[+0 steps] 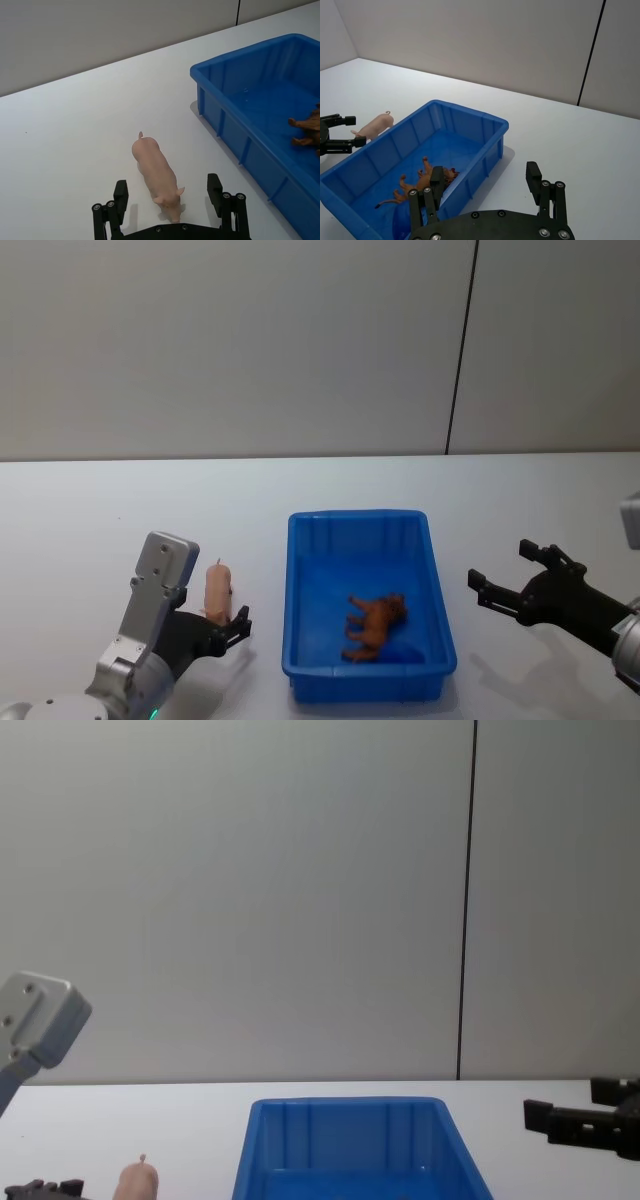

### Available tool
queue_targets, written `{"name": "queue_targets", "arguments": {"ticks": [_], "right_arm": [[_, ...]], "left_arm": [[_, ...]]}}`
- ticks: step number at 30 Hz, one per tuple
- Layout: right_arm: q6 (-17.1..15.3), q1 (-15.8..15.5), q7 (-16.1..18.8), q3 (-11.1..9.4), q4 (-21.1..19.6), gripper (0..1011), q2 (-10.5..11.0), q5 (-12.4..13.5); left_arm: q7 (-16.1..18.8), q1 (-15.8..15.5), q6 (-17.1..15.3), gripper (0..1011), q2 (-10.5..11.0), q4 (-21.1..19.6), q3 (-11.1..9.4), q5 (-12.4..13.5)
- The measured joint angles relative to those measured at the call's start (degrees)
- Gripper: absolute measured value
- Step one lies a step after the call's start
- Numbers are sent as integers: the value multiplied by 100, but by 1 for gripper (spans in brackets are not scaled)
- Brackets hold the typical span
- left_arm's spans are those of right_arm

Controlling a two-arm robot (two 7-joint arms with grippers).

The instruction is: Pick up the two dolls from the table and place them into the box.

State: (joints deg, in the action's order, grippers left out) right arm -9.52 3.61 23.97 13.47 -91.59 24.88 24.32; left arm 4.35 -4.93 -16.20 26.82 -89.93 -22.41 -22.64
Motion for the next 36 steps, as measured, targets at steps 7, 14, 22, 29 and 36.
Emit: {"name": "queue_targets", "arguments": {"ticks": [7, 14, 22, 29, 36], "right_arm": [[0, 0, 0, 0, 1, 1001, 0, 0], [0, 0, 0, 0, 0, 1001, 0, -1], [0, 0, 0, 0, 1, 1001, 0, 0], [0, 0, 0, 0, 1, 1001, 0, -1], [0, 0, 0, 0, 0, 1001, 0, -1]], "left_arm": [[-166, -124, 41, 953, -64, 274, 40, 62], [-345, -253, 83, 789, -132, 511, 62, 145], [-472, -371, 99, 514, -206, 699, 81, 229], [-526, -421, 96, 387, -238, 753, 101, 280], [-578, -456, 131, 387, -242, 716, 131, 366]]}}
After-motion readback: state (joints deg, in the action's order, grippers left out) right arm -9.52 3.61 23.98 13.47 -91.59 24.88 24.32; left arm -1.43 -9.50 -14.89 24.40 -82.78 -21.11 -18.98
